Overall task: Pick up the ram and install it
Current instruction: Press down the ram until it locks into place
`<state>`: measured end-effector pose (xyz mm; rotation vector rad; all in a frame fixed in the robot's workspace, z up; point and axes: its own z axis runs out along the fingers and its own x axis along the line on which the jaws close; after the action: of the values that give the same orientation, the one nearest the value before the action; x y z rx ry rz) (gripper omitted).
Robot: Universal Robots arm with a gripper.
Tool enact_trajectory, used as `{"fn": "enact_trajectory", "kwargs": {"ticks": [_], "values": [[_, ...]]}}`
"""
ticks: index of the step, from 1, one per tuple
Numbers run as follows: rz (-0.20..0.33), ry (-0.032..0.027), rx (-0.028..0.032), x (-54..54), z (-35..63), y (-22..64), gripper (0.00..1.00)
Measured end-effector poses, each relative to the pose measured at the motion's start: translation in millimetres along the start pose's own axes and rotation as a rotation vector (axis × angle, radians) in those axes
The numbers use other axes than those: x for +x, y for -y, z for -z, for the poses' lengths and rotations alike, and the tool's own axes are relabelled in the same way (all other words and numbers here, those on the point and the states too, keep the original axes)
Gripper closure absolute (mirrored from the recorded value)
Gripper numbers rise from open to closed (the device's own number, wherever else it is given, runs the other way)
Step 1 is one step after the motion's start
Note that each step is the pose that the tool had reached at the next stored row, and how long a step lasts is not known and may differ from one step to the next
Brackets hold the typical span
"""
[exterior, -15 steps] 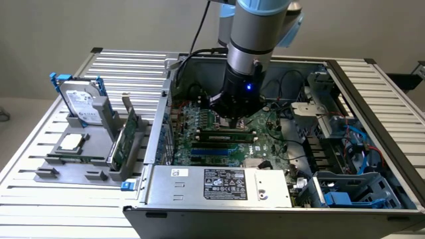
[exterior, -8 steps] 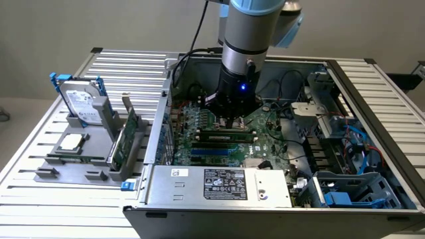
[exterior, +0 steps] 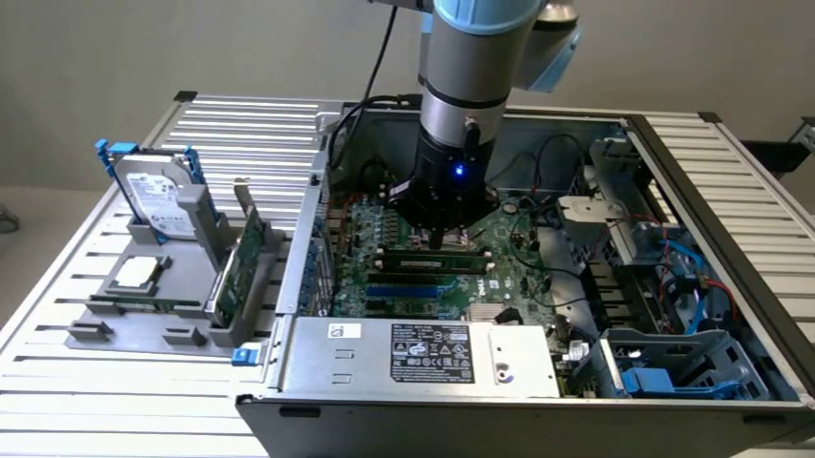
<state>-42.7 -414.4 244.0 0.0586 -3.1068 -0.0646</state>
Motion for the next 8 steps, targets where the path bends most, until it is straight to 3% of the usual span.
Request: {"fn": "enact_trajectory", "kwargs": {"ticks": [8], "values": [[-0.047,0.0017,0.0039,0.4,-7.7,0.3,0.89]]}}
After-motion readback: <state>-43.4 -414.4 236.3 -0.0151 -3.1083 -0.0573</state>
